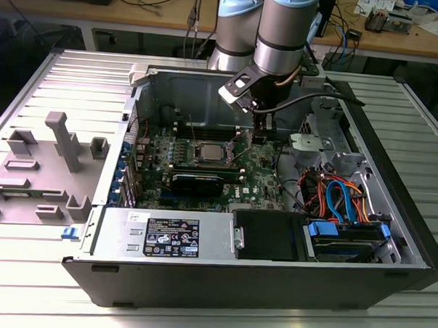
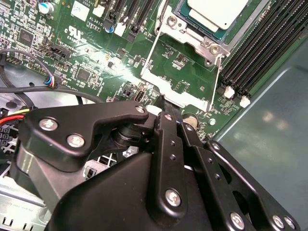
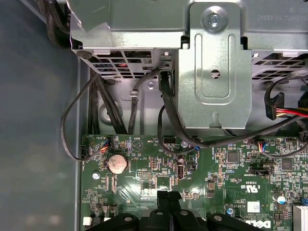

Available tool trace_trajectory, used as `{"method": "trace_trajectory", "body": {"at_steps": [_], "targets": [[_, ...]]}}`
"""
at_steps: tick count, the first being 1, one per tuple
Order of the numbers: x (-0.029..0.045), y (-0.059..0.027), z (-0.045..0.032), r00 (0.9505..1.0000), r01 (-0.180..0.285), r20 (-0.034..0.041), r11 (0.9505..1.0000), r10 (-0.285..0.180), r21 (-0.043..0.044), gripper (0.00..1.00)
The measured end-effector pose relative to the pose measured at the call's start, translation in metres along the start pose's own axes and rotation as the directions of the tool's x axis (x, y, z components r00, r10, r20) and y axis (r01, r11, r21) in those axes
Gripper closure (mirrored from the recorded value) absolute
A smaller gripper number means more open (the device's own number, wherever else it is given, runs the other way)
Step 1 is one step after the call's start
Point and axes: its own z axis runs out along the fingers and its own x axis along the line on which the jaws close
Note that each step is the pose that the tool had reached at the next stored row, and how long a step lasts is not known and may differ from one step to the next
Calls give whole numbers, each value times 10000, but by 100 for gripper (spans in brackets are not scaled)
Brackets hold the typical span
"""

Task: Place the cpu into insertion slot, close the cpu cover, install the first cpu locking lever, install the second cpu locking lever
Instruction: 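Close the cpu cover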

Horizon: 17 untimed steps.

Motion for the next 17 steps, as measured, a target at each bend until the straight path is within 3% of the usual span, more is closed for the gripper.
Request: {"method": "trace_trajectory", "body": {"at_steps": [8,17], "targets": [[0,-34,-1,10000,-1,0,10000,1,0,89],[2,-162,-3,10000,0,0,10000,0,0,89]]}}
